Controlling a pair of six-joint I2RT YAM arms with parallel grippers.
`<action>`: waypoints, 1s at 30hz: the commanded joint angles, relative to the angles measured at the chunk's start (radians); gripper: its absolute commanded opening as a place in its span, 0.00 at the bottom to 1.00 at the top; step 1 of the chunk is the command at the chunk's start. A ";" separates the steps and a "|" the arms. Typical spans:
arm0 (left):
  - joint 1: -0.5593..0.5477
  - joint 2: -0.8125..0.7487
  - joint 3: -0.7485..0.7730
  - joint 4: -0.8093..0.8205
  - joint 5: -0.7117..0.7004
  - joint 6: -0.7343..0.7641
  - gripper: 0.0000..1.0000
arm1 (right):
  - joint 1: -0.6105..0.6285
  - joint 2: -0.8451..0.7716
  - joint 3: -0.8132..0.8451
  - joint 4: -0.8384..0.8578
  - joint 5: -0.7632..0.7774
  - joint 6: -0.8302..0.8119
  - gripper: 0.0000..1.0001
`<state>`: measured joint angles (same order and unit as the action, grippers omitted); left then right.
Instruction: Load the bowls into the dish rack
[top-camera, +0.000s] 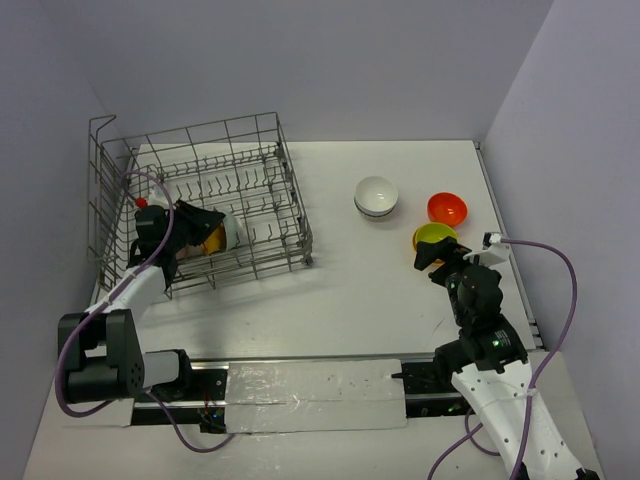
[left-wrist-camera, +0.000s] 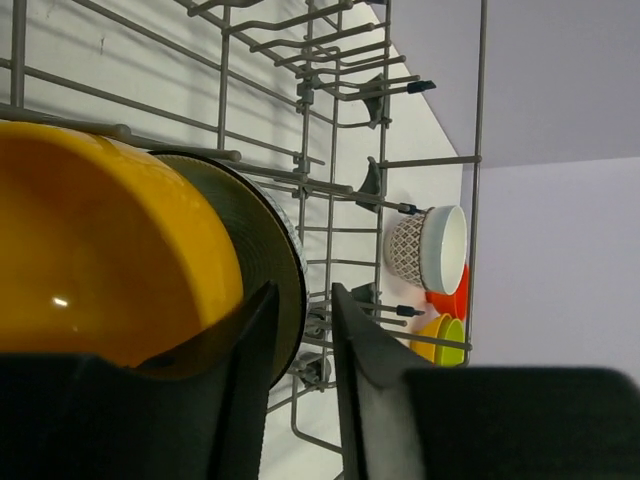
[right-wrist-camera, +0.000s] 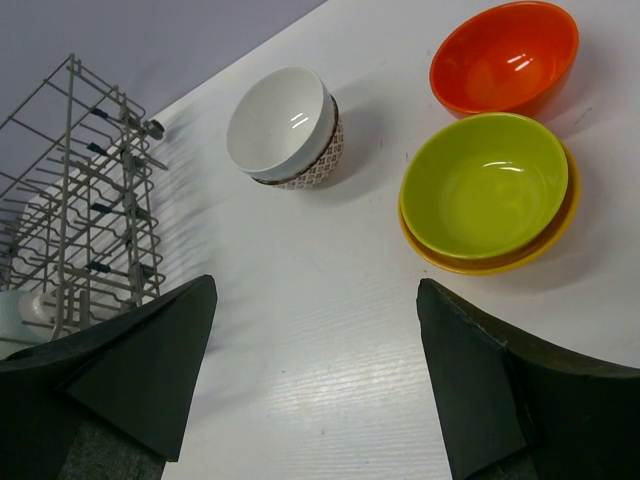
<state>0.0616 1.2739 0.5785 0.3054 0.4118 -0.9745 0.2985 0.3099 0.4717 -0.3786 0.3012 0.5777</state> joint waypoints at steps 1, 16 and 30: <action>0.004 -0.001 0.038 0.003 -0.008 0.022 0.34 | 0.001 -0.008 -0.007 0.043 -0.001 -0.016 0.88; -0.026 -0.142 0.233 -0.225 -0.031 0.112 0.87 | 0.001 0.005 -0.002 0.052 -0.011 -0.019 0.88; -0.604 0.077 0.659 -0.471 -0.361 0.537 0.93 | 0.001 0.006 0.025 0.021 -0.008 -0.012 0.88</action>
<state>-0.4198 1.2823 1.1301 -0.1173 0.1749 -0.6174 0.2985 0.3103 0.4702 -0.3679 0.2928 0.5743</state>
